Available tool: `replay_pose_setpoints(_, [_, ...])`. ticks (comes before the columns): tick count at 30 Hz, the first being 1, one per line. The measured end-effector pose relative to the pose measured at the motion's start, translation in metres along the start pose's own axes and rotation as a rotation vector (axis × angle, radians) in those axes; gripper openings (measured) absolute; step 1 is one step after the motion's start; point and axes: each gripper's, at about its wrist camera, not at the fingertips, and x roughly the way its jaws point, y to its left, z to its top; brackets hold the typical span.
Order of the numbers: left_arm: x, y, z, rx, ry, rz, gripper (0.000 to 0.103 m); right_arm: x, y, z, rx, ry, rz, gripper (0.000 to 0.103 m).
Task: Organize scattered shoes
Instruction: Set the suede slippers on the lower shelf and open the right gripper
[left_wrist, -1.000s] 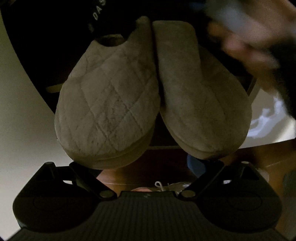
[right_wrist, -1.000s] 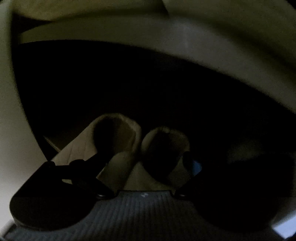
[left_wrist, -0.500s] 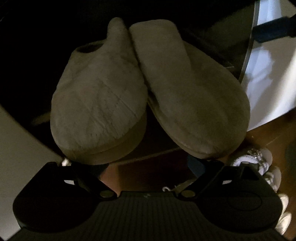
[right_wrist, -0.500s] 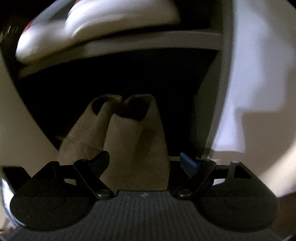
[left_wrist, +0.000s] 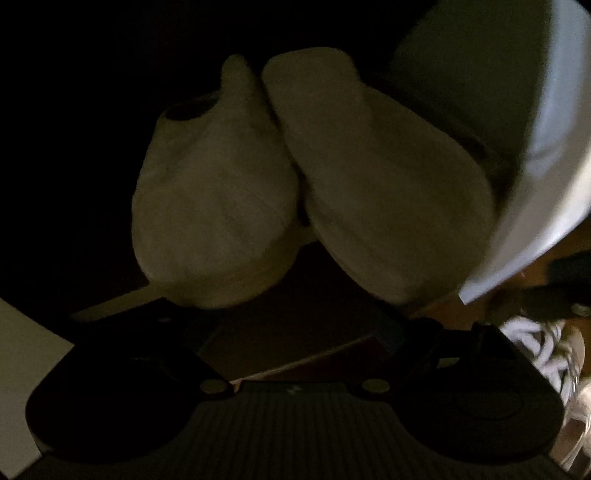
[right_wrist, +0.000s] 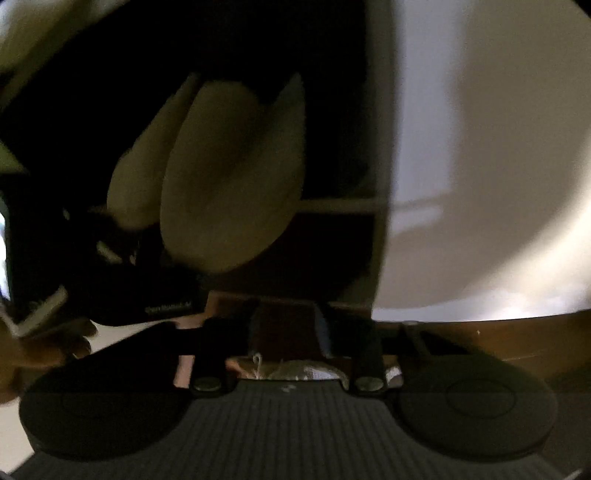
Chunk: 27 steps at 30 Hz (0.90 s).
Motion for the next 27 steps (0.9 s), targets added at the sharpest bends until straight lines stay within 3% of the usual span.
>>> replay_pose_setpoints(6, [-0.022, -0.005, -0.018, 0.117, -0.016, 0.014, 0.091, 0.022, 0.024, 0.002, 0.011, -0.048, 0.063, 0.024])
replay_pose_setpoints(8, [-0.027, -0.003, -0.015, 0.124, -0.032, 0.010, 0.091, 0.045, 0.033, 0.005, 0.002, -0.053, 0.059, 0.024])
replay_pose_setpoints(15, [-0.021, 0.000, 0.000, 0.109, -0.080, -0.012, 0.091, 0.052, 0.052, 0.005, 0.001, -0.095, 0.026, 0.024])
replay_pose_setpoints(18, [-0.014, 0.000, 0.005, 0.094, -0.094, -0.018, 0.091, 0.026, 0.054, 0.004, -0.011, -0.107, 0.016, 0.024])
replay_pose_setpoints(27, [-0.003, 0.003, 0.005, 0.100, -0.107, -0.009, 0.091, 0.030, 0.065, -0.001, 0.004, -0.114, -0.013, 0.025])
